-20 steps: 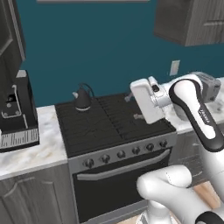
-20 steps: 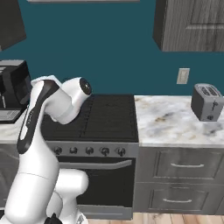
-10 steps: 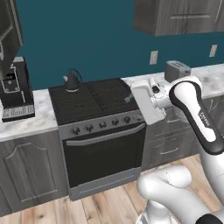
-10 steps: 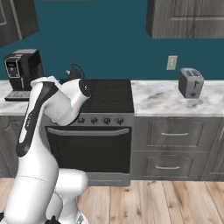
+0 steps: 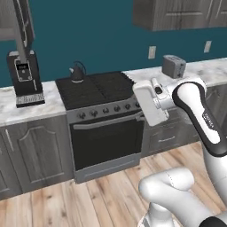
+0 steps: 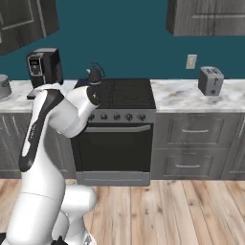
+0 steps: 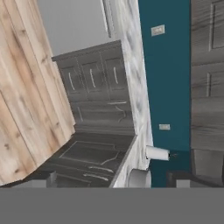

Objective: Pick the kettle from the cabinet and place it on a stove burner. Then pick the pot from the counter and place it on another stove burner. Finally, turn both burners on.

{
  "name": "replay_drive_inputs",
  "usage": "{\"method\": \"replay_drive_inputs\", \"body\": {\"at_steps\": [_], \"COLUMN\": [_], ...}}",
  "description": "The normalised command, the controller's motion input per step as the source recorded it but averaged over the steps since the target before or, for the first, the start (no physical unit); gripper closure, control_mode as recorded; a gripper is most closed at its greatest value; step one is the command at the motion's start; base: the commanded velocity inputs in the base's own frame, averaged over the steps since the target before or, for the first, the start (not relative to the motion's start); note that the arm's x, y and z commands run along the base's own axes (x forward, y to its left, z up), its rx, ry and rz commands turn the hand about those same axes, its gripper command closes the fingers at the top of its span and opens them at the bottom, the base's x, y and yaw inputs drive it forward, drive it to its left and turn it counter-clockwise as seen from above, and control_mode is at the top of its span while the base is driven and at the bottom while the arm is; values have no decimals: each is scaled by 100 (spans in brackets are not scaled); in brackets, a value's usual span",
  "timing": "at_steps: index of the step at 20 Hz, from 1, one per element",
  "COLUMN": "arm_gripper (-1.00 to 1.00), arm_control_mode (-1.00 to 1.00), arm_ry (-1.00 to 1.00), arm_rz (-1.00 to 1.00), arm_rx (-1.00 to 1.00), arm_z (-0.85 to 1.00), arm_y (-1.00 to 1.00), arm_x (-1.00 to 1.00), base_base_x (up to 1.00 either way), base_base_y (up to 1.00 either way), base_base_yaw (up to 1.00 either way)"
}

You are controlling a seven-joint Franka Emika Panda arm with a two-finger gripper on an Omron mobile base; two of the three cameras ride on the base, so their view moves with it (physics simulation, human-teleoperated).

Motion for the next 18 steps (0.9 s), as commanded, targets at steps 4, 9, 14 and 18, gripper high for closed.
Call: {"method": "replay_drive_inputs", "body": {"at_steps": [4,9,14,18], "arm_gripper": [-100,-100,-100,-100], "arm_control_mode": [100,100,100,100], "arm_ry": [0,0,0,0], "arm_rz": [0,0,0,0], "arm_rx": [0,0,0,0], "arm_z": [0,0,0,0], "arm_y": [0,0,0,0], "arm_x": [0,0,0,0], "base_base_x": [-49,-45,-49,-51], "base_base_y": [70,79,79,74], "base_base_yaw": [-2,0,0,0]}}
